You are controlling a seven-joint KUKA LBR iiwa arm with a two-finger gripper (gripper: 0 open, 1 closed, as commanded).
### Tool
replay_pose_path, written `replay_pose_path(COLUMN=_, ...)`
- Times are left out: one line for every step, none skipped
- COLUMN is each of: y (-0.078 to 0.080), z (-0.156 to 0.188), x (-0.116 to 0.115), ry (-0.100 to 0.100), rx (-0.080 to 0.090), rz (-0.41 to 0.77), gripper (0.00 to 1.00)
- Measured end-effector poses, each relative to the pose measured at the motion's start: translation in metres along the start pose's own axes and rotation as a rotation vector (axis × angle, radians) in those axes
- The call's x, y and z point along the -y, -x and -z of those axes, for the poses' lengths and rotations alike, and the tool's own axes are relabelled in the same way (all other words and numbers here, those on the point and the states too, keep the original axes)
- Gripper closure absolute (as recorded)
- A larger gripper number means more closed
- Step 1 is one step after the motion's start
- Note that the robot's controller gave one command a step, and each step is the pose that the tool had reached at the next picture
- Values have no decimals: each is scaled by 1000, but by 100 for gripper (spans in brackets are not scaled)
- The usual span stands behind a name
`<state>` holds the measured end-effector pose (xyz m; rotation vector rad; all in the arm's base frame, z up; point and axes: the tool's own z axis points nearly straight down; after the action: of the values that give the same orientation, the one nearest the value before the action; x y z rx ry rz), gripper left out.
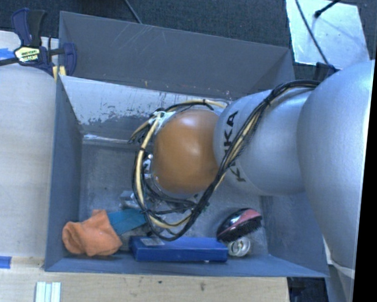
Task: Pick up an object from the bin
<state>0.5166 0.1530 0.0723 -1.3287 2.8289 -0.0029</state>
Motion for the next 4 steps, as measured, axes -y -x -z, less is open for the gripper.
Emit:
replay_pose_path(y=1, z=0, x=-10, ry=-2, rx=-2, rz=2, gripper=100)
replay_pose_path(y=10, z=-1, x=8, ry=7, rx=-5, rz=12, gripper=100)
replay_pose_path(y=11, z=-2, x=13, ry=8, rx=-7, rz=11, gripper=100)
replay_pose_path(y=23, z=-2, x=25, ry=12, rx=-10, rz=176, gripper=100)
